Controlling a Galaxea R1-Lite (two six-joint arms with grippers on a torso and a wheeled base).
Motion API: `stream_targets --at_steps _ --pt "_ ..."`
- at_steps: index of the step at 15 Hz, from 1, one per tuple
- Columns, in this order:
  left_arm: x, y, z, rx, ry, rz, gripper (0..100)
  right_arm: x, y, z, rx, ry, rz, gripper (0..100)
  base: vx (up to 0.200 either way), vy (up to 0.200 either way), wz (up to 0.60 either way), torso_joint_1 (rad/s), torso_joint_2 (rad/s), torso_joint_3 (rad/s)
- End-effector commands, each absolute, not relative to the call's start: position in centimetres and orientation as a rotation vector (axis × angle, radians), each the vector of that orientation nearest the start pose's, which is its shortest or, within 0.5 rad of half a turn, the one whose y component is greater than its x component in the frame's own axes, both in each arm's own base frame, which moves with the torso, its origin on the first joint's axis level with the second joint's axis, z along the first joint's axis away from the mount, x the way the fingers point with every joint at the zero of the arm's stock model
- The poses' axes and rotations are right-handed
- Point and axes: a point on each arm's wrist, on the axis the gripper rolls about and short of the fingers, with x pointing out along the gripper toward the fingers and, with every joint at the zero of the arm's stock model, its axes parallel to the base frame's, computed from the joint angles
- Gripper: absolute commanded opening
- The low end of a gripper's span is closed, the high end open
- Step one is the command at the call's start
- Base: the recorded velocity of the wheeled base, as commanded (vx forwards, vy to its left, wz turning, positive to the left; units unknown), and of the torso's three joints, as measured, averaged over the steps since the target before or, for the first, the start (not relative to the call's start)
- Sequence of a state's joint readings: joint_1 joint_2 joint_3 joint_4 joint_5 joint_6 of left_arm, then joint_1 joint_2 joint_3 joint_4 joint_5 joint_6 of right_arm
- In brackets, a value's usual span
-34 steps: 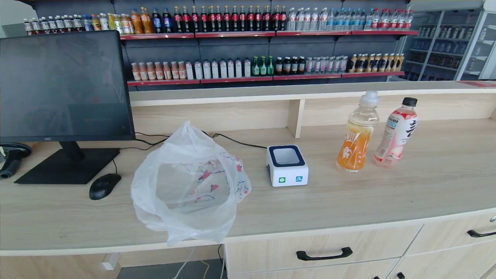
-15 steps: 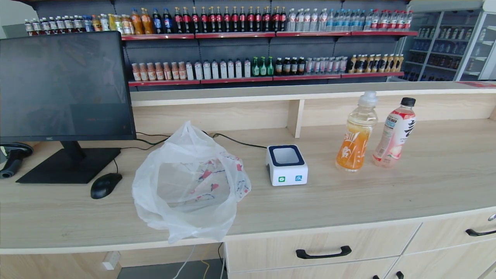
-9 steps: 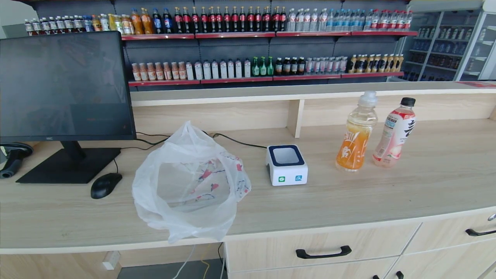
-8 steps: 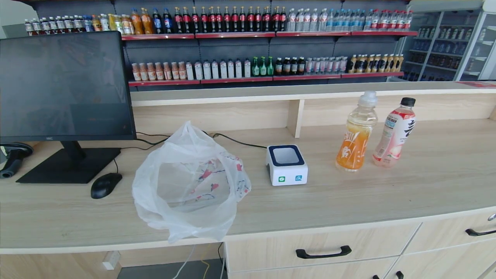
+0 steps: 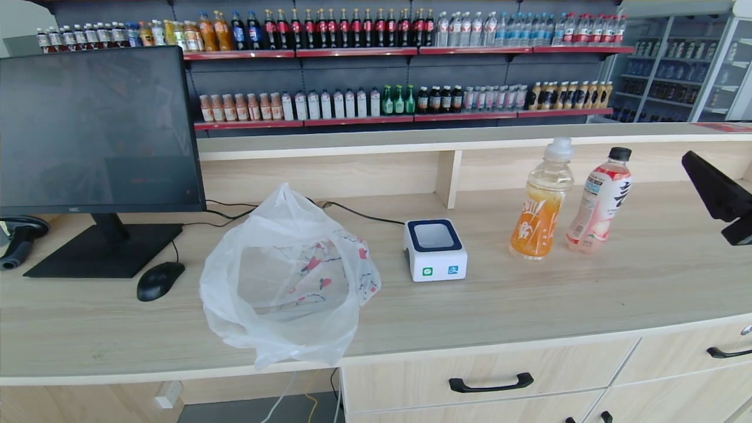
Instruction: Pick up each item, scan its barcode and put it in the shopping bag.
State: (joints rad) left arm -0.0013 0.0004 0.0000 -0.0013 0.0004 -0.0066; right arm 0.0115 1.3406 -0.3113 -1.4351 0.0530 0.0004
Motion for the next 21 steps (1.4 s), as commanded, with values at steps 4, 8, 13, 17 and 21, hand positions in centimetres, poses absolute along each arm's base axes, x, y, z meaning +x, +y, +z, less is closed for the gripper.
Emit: stream_targets --at_steps 4,8,13,17,21 --pt "-2.3 0.0 7.6 -0.008 -0.002 0.0 100 22.4 2.1 18.2 0.017 -0.249 0.142 100 0.0 0.0 0.0 0.0 0.0 0.0" --pt "-2.3 0.0 7.6 -0.008 -0.002 0.0 100 23.9 2.7 17.3 -0.015 -0.223 0.158 100 0.0 0.0 0.0 0.0 0.0 0.0" --pt "-2.3 0.0 7.6 -0.008 -0.002 -0.002 100 24.7 3.6 13.1 -0.003 -0.056 0.21 100 0.0 0.0 0.0 0.0 0.0 0.0" --pt "-2.3 0.0 7.6 -0.008 -0.002 -0.002 100 25.9 4.0 10.7 0.007 0.03 0.255 100 0.0 0.0 0.0 0.0 0.0 0.0" --pt "-2.3 0.0 7.6 -0.006 -0.002 -0.002 100 28.4 4.3 8.9 0.01 0.064 0.288 100 0.0 0.0 0.0 0.0 0.0 0.0"
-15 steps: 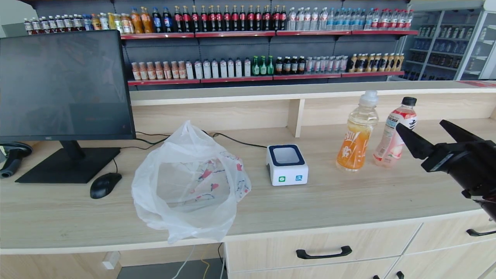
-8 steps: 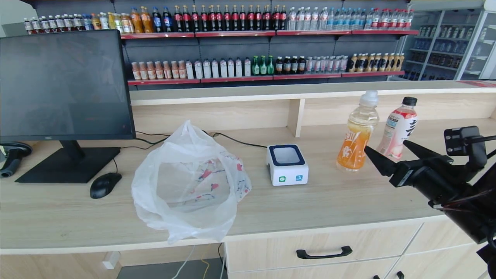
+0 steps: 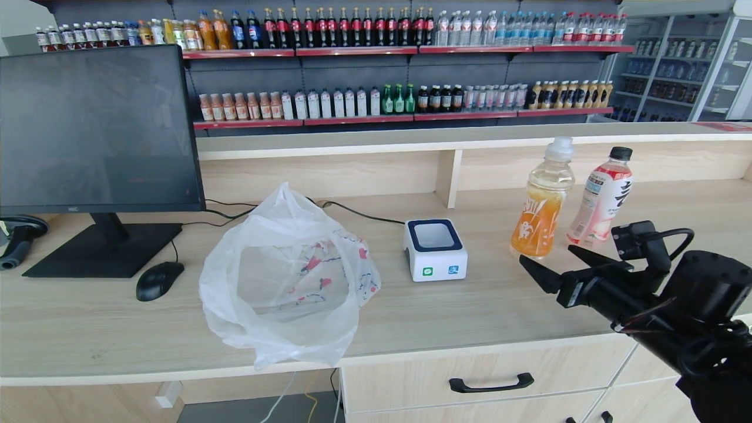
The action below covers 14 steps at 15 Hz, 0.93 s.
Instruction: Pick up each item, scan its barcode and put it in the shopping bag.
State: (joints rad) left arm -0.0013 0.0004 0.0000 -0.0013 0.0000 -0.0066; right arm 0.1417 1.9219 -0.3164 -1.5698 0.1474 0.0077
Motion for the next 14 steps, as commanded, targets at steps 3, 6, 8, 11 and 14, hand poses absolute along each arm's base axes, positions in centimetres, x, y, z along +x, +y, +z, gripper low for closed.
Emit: stream_targets --at_steps 3,6,8,11,14 --pt "-2.3 0.0 7.6 -0.008 -0.002 -0.002 100 31.1 3.1 8.5 0.007 0.031 0.236 100 0.0 0.0 0.0 0.0 0.0 0.0" --pt "-2.3 0.0 7.6 -0.006 -0.002 0.0 100 32.1 1.4 7.7 0.009 0.044 0.189 100 0.0 0.0 0.0 0.0 0.0 0.0" --pt "-2.3 0.0 7.6 -0.008 -0.002 -0.002 100 32.9 1.1 7.7 0.008 0.027 0.195 100 0.0 0.0 0.0 0.0 0.0 0.0" --pt "-2.3 0.0 7.6 -0.006 -0.002 0.0 100 33.3 2.4 8.1 0.008 0.002 0.235 100 0.0 0.0 0.0 0.0 0.0 0.0" --pt "-2.3 0.0 7.6 -0.008 -0.002 0.0 100 34.2 2.9 8.5 0.008 -0.03 0.249 100 0.0 0.0 0.0 0.0 0.0 0.0"
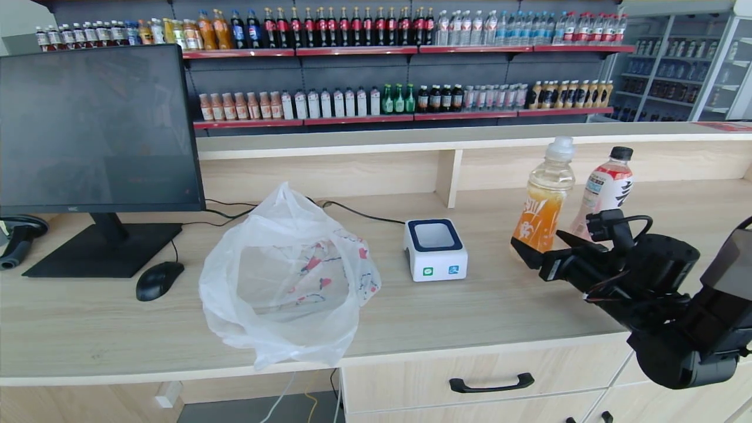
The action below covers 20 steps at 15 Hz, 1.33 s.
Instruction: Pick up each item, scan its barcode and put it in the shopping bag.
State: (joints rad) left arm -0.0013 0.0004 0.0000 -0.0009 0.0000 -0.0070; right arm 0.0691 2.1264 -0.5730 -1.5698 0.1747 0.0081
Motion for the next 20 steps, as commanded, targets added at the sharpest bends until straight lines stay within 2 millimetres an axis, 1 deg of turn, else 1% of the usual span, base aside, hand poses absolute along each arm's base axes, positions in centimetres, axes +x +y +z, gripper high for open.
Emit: stream_targets --at_steps 1,2,6,14,20 --pt "-2.3 0.0 7.6 -0.006 -0.002 -0.002 100 34.6 2.8 8.8 0.009 -0.051 0.244 100 0.0 0.0 0.0 0.0 0.0 0.0" --pt "-2.3 0.0 7.6 -0.008 -0.002 -0.002 100 34.8 2.8 9.0 0.01 -0.061 0.244 100 0.0 0.0 0.0 0.0 0.0 0.0" --pt "-2.3 0.0 7.6 -0.008 -0.002 -0.002 100 35.1 2.8 8.7 0.017 -0.057 0.244 100 0.0 0.0 0.0 0.0 0.0 0.0" --pt "-2.3 0.0 7.6 -0.006 -0.002 -0.002 100 37.0 2.9 7.3 0.027 -0.055 0.243 100 0.0 0.0 0.0 0.0 0.0 0.0" --pt "-2.3 0.0 7.6 -0.008 -0.002 -0.002 100 37.0 3.2 7.2 0.032 -0.052 0.252 100 0.0 0.0 0.0 0.0 0.0 0.0"
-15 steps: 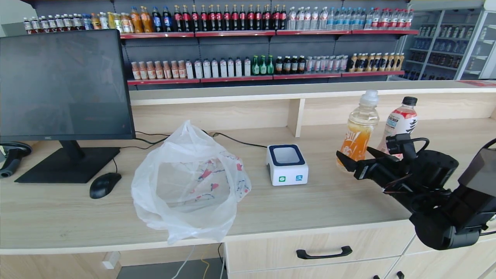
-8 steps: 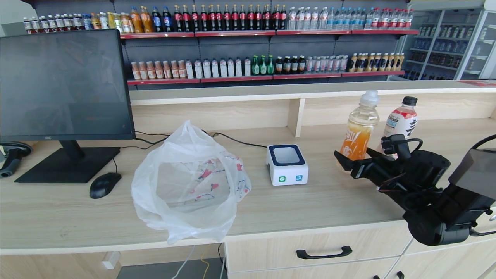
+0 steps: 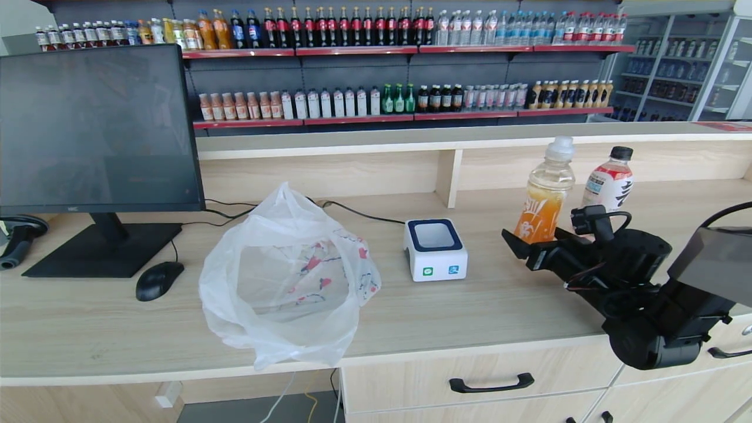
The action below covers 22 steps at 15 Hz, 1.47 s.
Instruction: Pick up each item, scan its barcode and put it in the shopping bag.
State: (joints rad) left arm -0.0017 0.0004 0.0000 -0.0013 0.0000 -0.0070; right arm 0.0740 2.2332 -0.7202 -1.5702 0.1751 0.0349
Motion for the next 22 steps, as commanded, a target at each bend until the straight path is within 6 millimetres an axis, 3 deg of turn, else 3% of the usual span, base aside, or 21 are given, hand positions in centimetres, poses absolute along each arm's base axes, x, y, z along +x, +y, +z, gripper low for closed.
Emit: stream_targets --at_steps 1,9,22 --pt "-2.3 0.0 7.6 -0.008 -0.002 0.0 100 37.0 3.2 7.2 0.032 -0.049 0.254 100 0.0 0.0 0.0 0.0 0.0 0.0" --pt "-2.3 0.0 7.6 -0.008 -0.002 -0.002 100 37.1 3.6 6.8 0.048 -0.041 0.262 100 0.0 0.0 0.0 0.0 0.0 0.0" --pt "-2.3 0.0 7.6 -0.008 -0.002 -0.002 100 37.0 6.3 6.9 0.054 -0.048 0.334 100 0.0 0.0 0.0 0.0 0.0 0.0"
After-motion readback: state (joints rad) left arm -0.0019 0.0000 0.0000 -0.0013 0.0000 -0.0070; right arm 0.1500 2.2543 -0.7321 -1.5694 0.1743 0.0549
